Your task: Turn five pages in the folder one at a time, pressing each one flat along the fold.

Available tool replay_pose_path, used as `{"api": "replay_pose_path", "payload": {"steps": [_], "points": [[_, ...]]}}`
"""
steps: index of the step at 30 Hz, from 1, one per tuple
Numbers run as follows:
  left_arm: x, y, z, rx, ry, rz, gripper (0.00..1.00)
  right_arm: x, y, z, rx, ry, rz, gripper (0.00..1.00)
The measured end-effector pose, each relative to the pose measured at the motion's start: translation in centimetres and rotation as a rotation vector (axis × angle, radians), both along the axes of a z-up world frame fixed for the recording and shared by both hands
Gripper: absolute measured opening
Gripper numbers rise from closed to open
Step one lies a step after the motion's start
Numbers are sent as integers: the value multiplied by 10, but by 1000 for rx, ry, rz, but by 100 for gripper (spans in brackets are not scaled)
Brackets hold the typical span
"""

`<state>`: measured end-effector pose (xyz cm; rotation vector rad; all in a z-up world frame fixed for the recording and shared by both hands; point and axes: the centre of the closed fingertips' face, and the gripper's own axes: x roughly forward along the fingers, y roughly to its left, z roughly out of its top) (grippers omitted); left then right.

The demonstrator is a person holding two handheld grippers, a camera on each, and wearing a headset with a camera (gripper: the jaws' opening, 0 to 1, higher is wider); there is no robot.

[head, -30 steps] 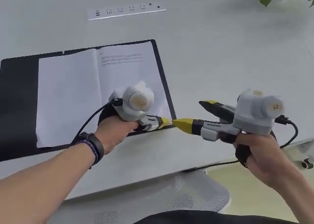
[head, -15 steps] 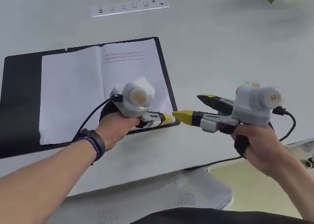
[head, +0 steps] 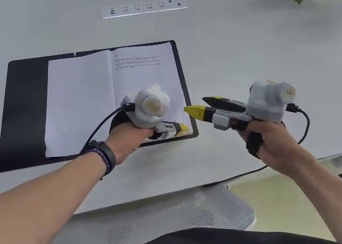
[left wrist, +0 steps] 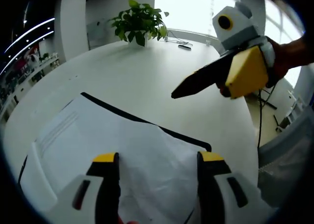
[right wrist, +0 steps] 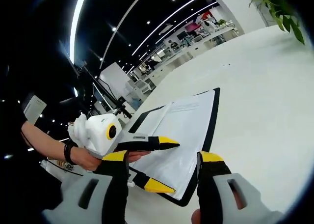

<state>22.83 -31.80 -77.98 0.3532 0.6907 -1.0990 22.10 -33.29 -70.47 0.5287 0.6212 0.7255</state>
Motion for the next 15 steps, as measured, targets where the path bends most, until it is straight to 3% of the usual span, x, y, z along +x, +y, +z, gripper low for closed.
{"api": "replay_pose_path", "payload": {"steps": [5,15], "points": [[0,0,-1,1,-1,-2,64,7,8,-12,21,40,8,46],[0,0,-1,-1,2,-2,65,7,18,-31,34,104,25,36]]}}
